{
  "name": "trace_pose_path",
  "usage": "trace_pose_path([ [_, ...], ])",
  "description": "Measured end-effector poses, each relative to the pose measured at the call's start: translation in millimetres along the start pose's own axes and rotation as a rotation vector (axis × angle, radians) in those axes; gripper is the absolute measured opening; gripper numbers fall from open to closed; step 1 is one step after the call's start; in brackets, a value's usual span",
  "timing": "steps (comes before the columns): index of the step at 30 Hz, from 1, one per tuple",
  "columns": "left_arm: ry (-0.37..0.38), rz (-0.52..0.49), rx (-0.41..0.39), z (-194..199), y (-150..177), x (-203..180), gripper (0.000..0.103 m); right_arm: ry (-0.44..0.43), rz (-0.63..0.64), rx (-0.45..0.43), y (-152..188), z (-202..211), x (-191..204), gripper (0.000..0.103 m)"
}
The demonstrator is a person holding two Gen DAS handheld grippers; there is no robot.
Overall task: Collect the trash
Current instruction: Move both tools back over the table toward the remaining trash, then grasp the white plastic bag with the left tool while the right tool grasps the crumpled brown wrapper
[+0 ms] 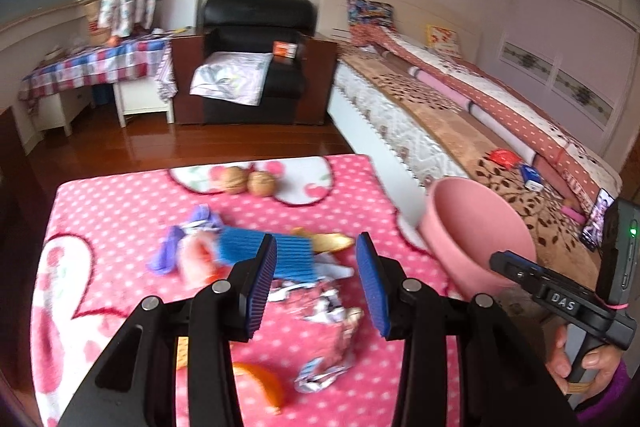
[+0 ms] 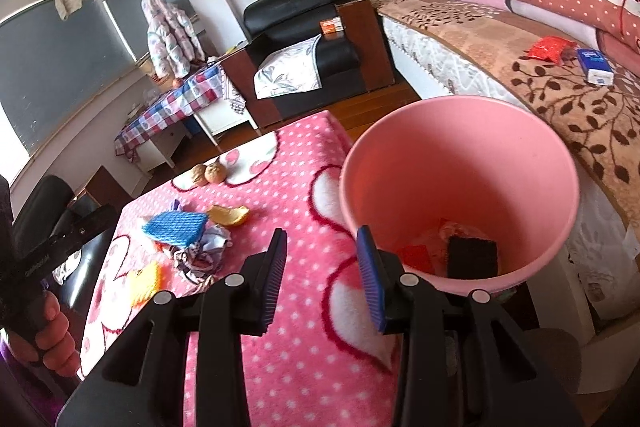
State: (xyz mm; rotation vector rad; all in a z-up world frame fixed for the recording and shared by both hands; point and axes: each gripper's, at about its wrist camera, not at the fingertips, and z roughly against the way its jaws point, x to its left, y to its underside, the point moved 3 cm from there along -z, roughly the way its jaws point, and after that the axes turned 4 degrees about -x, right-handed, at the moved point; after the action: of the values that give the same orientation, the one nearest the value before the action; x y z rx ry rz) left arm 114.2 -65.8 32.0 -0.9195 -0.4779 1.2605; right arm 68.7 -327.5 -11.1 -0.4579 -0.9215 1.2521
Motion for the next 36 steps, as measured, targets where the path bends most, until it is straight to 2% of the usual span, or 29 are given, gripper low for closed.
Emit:
trace_pose_path([
  [8,-0.101,0.064,-0.011,24,13,53,0.041,-0.037,0.040,0.037,9,-12,26,0.037],
  [13,-0.137,0.084,0.003,31,25,75,0.041,-0.048,0.071,0.054,13,-16,37,0.037],
  [21,-0.150,0.092,0.072,21,48,91,0.041,-0.045,0.089,0.082,19,-24,46,0.037],
  [36,-0.135,0.082,0.066,-33,31,92,0.039,-0.073,0.108,0.119,26,-35,56,0.037],
])
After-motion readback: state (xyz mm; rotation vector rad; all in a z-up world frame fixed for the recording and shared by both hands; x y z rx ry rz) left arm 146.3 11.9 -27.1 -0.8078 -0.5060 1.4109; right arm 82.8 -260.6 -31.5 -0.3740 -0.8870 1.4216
